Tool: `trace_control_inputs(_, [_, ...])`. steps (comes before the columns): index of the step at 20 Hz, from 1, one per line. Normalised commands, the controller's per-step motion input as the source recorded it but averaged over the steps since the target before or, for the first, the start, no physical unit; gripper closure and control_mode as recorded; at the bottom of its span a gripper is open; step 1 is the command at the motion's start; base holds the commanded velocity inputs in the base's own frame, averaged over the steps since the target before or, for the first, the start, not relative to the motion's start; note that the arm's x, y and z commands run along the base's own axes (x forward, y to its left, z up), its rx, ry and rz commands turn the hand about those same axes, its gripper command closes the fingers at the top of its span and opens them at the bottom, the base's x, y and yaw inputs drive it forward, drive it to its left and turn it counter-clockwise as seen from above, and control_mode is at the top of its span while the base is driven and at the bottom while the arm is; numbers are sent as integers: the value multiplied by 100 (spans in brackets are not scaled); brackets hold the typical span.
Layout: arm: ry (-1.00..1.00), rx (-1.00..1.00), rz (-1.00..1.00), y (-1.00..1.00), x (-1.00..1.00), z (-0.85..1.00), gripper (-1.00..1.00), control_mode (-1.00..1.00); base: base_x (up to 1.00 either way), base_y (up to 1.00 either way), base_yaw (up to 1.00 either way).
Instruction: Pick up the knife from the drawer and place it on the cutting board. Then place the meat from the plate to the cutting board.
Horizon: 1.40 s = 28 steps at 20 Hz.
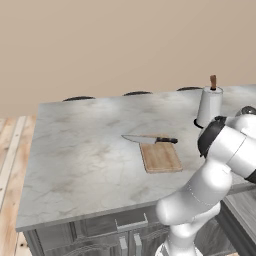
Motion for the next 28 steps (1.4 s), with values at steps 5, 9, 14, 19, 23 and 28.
trace_control_inputs(5, [13,3,0,-14,5,-6,-100,-100,0,0,0])
trace_control_inputs(9, [7,0,0,-8,3,-16,-100,-100,0,0,0])
trace_control_inputs(14, [10,0,0,-7,18,-17,-100,-100,0,0,0])
trace_control_inputs(19, [7,2,0,-2,20,-18,-100,-100,0,0,0])
trace_control_inputs(23, [3,5,0,-2,13,-7,-100,-100,0,0,0])
trace_control_inputs(28, [5,5,0,-2,10,-9,-100,-100,0,0,0])
